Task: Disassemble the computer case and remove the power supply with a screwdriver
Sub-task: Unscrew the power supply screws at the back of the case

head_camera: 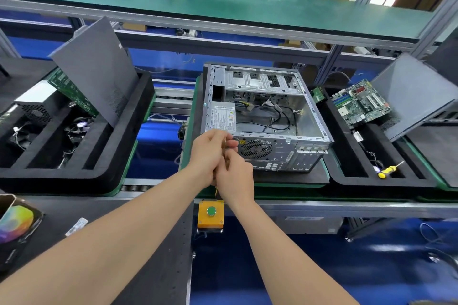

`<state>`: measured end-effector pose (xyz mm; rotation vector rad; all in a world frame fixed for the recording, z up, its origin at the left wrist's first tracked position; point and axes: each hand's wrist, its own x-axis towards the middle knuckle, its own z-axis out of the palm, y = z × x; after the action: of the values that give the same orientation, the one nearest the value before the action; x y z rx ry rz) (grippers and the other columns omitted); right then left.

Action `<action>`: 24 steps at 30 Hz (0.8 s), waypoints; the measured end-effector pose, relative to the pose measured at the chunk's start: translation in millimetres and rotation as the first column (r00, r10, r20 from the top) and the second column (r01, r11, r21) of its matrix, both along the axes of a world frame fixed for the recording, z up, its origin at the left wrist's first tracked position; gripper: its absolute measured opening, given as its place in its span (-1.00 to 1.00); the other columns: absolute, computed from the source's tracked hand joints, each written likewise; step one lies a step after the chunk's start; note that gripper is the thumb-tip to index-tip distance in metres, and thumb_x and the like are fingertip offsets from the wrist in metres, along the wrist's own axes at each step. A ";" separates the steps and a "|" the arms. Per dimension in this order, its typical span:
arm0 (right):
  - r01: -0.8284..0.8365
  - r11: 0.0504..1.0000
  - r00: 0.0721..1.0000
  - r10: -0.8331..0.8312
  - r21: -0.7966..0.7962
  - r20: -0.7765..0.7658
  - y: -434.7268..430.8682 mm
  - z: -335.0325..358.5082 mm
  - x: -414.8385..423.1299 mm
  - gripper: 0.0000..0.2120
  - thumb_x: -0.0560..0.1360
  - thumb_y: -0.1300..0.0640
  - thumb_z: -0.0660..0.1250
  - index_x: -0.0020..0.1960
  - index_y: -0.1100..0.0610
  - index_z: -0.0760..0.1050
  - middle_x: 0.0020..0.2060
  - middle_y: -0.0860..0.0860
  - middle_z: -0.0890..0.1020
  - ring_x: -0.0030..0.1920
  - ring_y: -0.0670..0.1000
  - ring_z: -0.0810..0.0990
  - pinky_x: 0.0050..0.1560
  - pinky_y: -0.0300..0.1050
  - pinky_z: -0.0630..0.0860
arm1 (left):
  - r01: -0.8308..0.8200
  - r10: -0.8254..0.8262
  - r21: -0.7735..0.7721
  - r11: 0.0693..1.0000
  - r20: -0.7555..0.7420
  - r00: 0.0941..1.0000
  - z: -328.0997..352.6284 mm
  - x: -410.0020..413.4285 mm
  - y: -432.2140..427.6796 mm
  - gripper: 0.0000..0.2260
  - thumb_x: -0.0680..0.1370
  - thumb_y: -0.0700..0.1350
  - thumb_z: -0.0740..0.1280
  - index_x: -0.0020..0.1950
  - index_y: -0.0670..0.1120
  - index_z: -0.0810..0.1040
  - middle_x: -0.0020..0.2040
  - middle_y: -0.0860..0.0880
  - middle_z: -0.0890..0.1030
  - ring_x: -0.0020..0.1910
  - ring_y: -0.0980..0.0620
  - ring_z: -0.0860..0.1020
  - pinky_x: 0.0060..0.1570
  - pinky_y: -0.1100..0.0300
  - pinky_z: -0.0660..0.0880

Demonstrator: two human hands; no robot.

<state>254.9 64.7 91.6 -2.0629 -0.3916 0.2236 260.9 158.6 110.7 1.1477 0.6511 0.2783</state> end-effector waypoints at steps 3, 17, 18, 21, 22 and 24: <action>0.012 0.997 0.999 -0.015 0.081 0.036 -13.8 2.1 9.7 -0.76 0.69 0.04 0.20 -0.15 0.02 0.46 -0.29 0.03 0.64 -0.26 0.13 0.64 -0.19 0.26 0.60 | 0.006 -0.011 0.077 0.997 0.060 0.998 13.1 11.7 -11.6 -0.87 0.54 -0.13 0.31 -0.02 -0.14 0.62 -0.13 -0.14 0.73 -0.16 -0.09 0.73 -0.25 0.11 0.65; 0.383 0.884 0.870 -0.443 0.268 0.215 -154.1 24.8 143.0 -0.74 0.73 0.06 0.21 -0.12 0.09 0.48 -0.38 -0.05 0.53 -0.34 -0.16 0.48 -0.33 -0.32 0.35 | 0.213 -0.241 0.282 0.935 0.068 0.968 36.6 121.2 -142.5 -0.86 0.58 -0.18 0.19 -0.17 -0.14 0.44 -0.18 -0.12 0.73 -0.17 -0.07 0.73 -0.15 0.03 0.67; 0.401 0.879 0.868 -0.455 0.260 0.200 -167.8 23.2 155.9 -0.74 0.72 0.06 0.22 -0.11 0.11 0.50 -0.36 -0.04 0.55 -0.32 -0.16 0.49 -0.34 -0.33 0.35 | 0.234 -0.266 0.309 0.922 0.062 0.962 35.8 131.2 -156.8 -0.84 0.59 -0.18 0.17 -0.19 -0.13 0.42 -0.19 -0.12 0.72 -0.19 -0.05 0.72 -0.15 0.02 0.66; 0.458 0.864 0.859 -0.491 0.209 0.144 -210.0 14.9 194.5 -0.77 0.70 0.05 0.25 -0.11 0.05 0.54 -0.33 -0.08 0.58 -0.28 -0.22 0.52 -0.35 -0.37 0.33 | 0.262 -0.301 0.388 0.884 0.043 0.953 29.6 162.8 -199.2 -0.78 0.61 -0.16 0.14 -0.23 -0.13 0.39 -0.25 -0.09 0.71 -0.27 -0.02 0.70 -0.26 0.07 0.60; 0.469 0.863 0.861 -0.494 0.188 0.120 -223.8 11.6 207.2 -0.78 0.69 0.05 0.25 -0.12 0.01 0.54 -0.32 -0.11 0.58 -0.29 -0.21 0.52 -0.35 -0.36 0.32 | 0.271 -0.311 0.411 0.870 0.032 0.950 25.7 174.7 -213.4 -0.76 0.62 -0.14 0.13 -0.23 -0.13 0.39 -0.26 -0.08 0.71 -0.26 -0.03 0.70 -0.24 0.05 0.62; 0.476 0.868 0.868 -0.489 0.143 0.079 -249.2 4.8 230.7 -0.78 0.67 0.04 0.26 -0.14 -0.02 0.54 -0.32 -0.15 0.59 -0.29 -0.21 0.51 -0.35 -0.36 0.31 | 0.297 -0.331 0.463 0.835 -0.006 0.943 15.0 198.6 -240.4 -0.73 0.64 -0.10 0.12 -0.21 -0.14 0.43 -0.23 -0.06 0.71 -0.21 -0.03 0.70 -0.10 -0.05 0.67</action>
<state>485.6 -184.4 96.4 -1.9888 0.0563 -0.2185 459.5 -81.8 125.6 1.6712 0.3223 0.1946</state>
